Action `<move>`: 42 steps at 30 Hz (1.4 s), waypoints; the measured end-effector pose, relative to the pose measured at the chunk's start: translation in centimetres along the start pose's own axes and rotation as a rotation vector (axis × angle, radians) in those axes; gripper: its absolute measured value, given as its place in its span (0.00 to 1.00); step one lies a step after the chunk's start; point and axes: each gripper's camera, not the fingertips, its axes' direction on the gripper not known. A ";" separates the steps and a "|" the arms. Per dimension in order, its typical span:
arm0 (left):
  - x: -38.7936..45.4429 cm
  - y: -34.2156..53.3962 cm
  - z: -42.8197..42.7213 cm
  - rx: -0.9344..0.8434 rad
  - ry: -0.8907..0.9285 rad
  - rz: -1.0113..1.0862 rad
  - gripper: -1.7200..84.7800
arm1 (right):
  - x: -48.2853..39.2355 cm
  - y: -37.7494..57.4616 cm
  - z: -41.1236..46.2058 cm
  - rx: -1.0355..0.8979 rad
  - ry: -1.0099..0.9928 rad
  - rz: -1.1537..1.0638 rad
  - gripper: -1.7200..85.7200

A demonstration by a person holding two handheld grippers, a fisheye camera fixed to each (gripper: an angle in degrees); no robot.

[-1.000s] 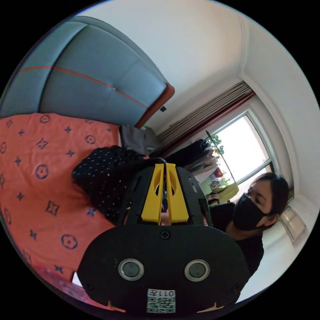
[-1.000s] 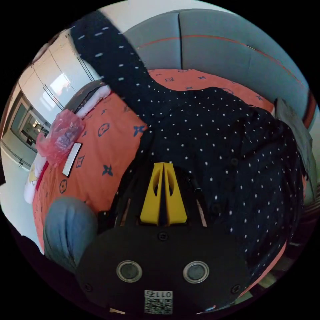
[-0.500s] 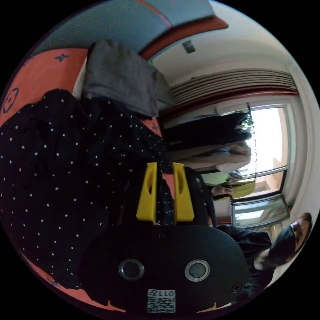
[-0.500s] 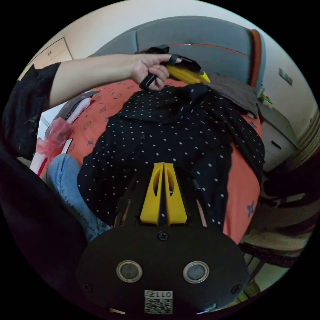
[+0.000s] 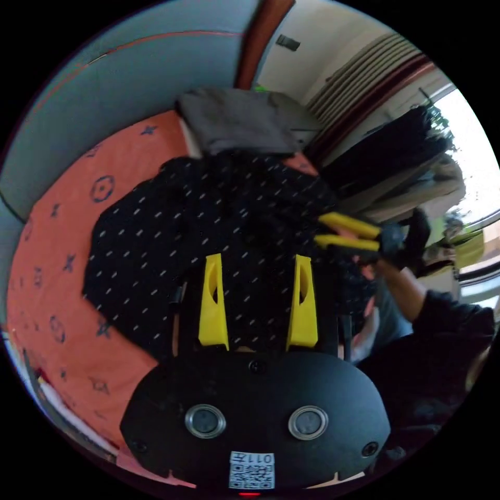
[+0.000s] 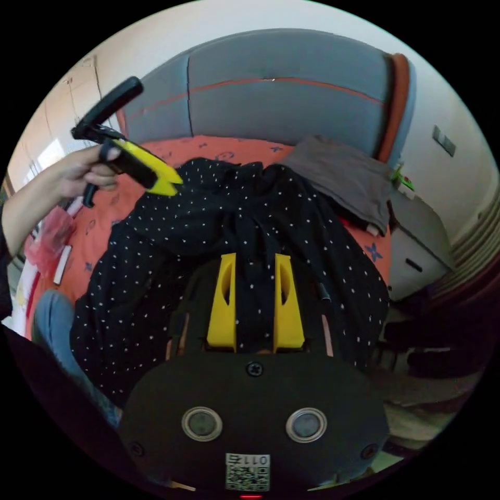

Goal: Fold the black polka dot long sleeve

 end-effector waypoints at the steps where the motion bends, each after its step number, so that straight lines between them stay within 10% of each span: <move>1: -0.3 0.6 0.5 -0.016 -0.043 -0.004 0.21 | -0.2 -0.3 0.6 -0.019 0.019 -0.024 0.13; 13: -1.4 3.3 9.6 -0.132 -0.181 -0.008 0.15 | 2.9 -0.4 3.5 -0.196 0.215 -0.347 0.05; 32: 3.0 -1.1 5.5 0.118 -0.085 0.152 0.17 | 16.1 6.0 -2.6 -0.082 -0.141 0.050 0.12; 42: -4.6 -4.3 11.9 -0.022 -0.264 -0.119 0.17 | 21.6 8.4 -0.3 -0.169 -0.045 0.074 0.06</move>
